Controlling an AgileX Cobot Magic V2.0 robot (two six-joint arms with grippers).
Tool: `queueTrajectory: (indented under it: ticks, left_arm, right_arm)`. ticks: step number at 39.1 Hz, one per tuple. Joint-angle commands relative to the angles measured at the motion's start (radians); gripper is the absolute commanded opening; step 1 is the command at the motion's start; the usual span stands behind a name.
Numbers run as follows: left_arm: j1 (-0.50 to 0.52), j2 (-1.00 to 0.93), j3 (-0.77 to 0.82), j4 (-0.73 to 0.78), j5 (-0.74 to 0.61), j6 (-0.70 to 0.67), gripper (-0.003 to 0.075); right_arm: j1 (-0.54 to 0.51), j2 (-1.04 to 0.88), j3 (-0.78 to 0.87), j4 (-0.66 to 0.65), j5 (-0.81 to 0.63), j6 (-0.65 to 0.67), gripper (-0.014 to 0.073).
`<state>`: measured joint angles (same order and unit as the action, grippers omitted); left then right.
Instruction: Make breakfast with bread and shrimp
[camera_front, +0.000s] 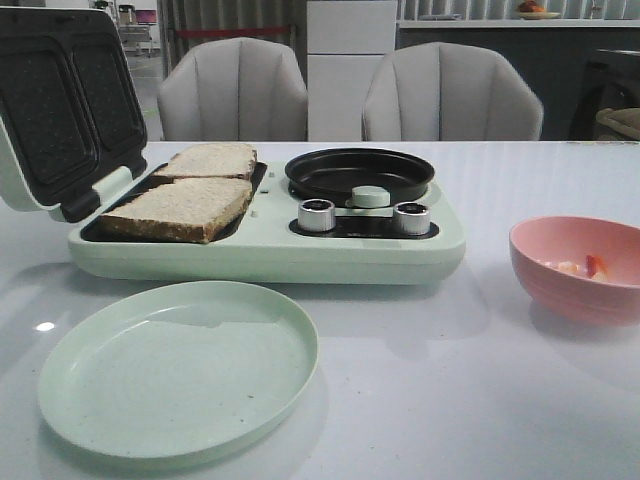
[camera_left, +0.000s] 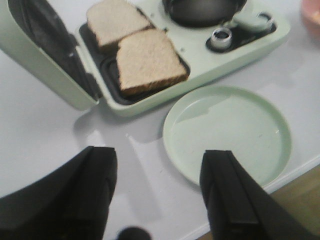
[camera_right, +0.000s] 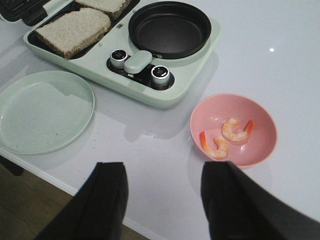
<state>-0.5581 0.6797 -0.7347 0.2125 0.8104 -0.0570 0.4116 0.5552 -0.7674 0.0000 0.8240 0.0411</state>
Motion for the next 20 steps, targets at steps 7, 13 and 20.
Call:
queueTrajectory:
  ticks: [7, 13, 20]
  left_arm:
    - [0.102, 0.255, -0.172, 0.173, 0.122, -0.042, 0.0424]
    - [0.319, 0.416, -0.268, 0.052, 0.084, 0.048, 0.0424]
    - [0.554, 0.572, -0.380, -0.238, 0.044, 0.208, 0.0405]
  right_arm:
    - [0.000, 0.002, -0.026, -0.011, -0.075, -0.004, 0.0454]
    - [0.000, 0.002, -0.026, -0.011, -0.075, -0.004, 0.0454]
    - [0.000, 0.002, -0.026, -0.011, -0.075, -0.004, 0.0454]
